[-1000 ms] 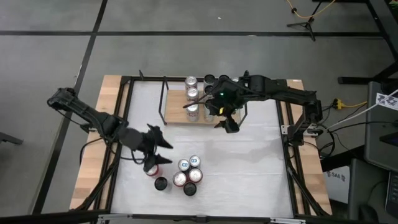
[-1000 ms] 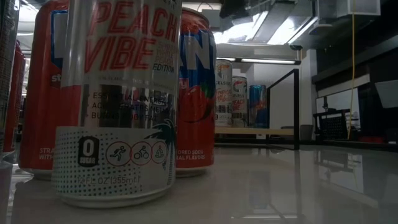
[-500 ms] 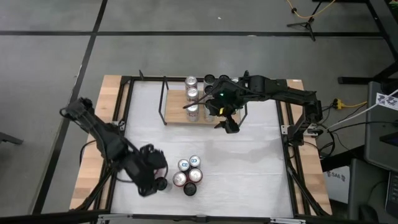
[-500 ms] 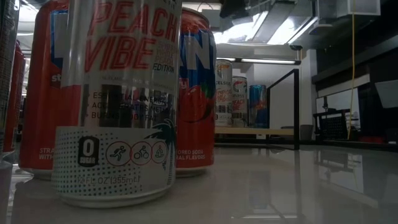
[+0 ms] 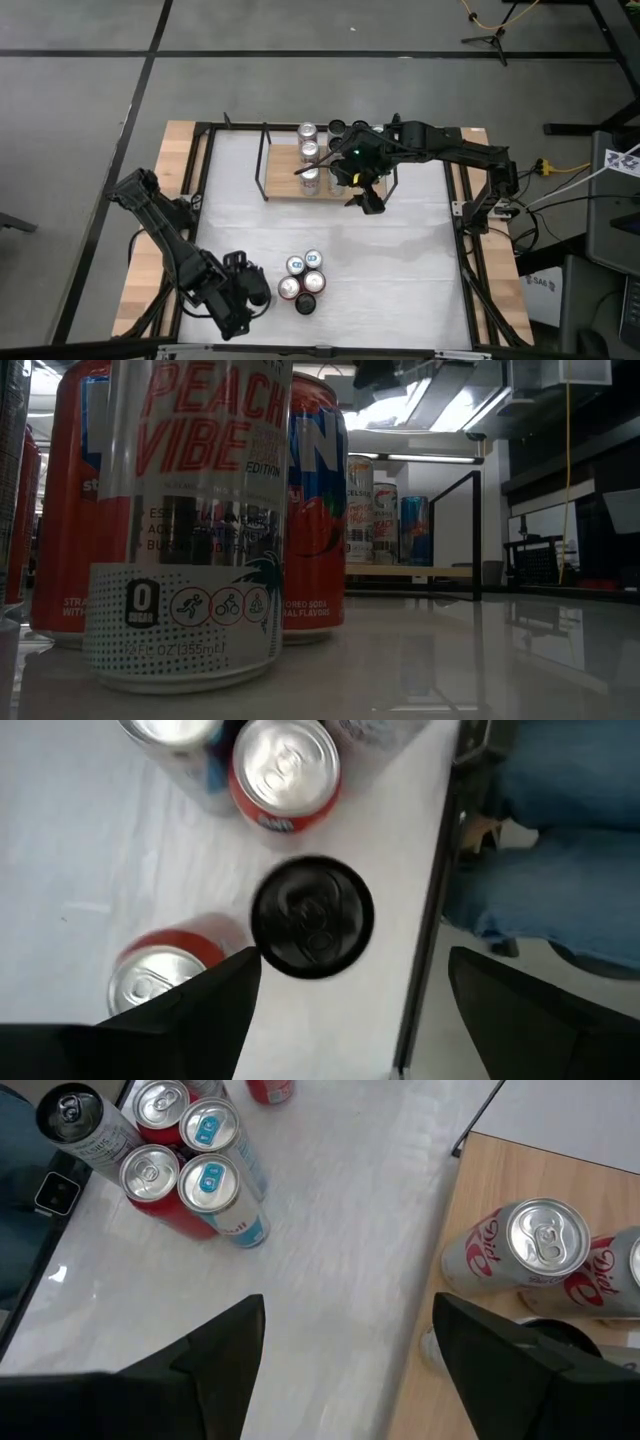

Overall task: Place canned beverage on shelf
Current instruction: Put the white pink soda can onto the shelf aligned with the other white pink soda can

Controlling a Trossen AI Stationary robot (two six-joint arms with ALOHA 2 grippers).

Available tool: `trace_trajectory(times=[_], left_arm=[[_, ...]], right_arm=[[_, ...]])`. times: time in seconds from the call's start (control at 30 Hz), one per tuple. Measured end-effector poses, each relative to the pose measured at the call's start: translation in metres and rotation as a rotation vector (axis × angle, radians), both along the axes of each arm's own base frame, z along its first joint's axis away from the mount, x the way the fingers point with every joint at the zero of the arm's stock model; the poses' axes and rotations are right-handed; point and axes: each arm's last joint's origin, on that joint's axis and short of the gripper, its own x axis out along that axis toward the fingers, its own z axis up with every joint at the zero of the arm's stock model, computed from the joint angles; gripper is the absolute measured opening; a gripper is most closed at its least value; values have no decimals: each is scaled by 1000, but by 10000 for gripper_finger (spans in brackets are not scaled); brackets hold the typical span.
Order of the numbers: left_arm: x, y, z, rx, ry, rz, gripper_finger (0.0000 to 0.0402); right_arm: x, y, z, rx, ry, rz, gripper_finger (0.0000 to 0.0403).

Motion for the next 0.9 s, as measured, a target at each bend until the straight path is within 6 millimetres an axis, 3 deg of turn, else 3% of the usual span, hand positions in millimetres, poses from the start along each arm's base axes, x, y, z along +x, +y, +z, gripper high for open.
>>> trace_trajectory(times=[0.73,0.9], left_arm=[[3,3,0,22,-35,45,315],[3,3,0,21,-35,46,331]], right_arm=[[-1,0,1,0,-1,0,285],[-1,0,1,0,-1,0,285]])
